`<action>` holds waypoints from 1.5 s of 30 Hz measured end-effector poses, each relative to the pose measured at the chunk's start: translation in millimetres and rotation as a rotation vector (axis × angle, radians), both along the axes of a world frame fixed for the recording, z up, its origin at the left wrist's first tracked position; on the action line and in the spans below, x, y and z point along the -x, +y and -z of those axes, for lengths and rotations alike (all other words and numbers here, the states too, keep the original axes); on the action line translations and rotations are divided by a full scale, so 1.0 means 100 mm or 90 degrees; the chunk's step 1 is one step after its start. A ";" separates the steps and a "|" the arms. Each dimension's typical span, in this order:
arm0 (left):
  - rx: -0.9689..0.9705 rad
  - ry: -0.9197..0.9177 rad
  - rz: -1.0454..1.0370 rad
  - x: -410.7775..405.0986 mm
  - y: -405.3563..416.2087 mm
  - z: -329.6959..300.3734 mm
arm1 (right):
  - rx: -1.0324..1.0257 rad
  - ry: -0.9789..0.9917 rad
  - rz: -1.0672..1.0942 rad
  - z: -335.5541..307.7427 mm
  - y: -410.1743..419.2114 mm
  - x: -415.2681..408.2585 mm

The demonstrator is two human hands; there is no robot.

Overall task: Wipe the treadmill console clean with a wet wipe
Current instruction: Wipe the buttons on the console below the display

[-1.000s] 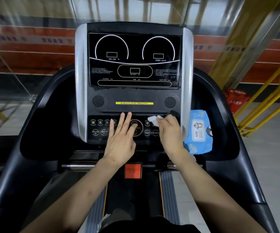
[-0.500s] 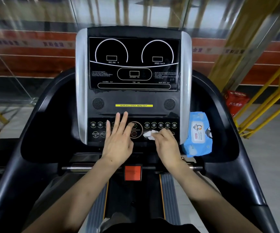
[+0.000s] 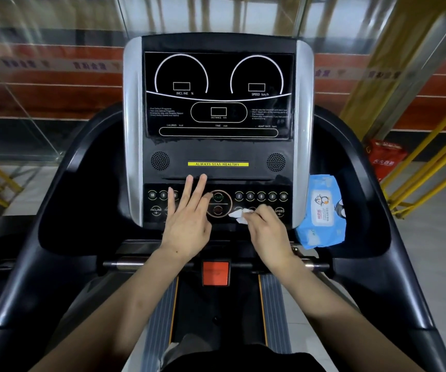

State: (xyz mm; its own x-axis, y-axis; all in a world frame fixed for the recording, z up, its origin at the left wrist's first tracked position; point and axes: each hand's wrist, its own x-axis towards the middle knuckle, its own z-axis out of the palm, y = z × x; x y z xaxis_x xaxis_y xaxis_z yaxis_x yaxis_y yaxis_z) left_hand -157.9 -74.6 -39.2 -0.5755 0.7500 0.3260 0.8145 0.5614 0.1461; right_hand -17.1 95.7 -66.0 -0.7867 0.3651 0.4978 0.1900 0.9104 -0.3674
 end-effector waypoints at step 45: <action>-0.046 -0.002 -0.007 0.08 -0.29 0.15 | -0.004 0.064 0.053 -0.45 -0.12 0.56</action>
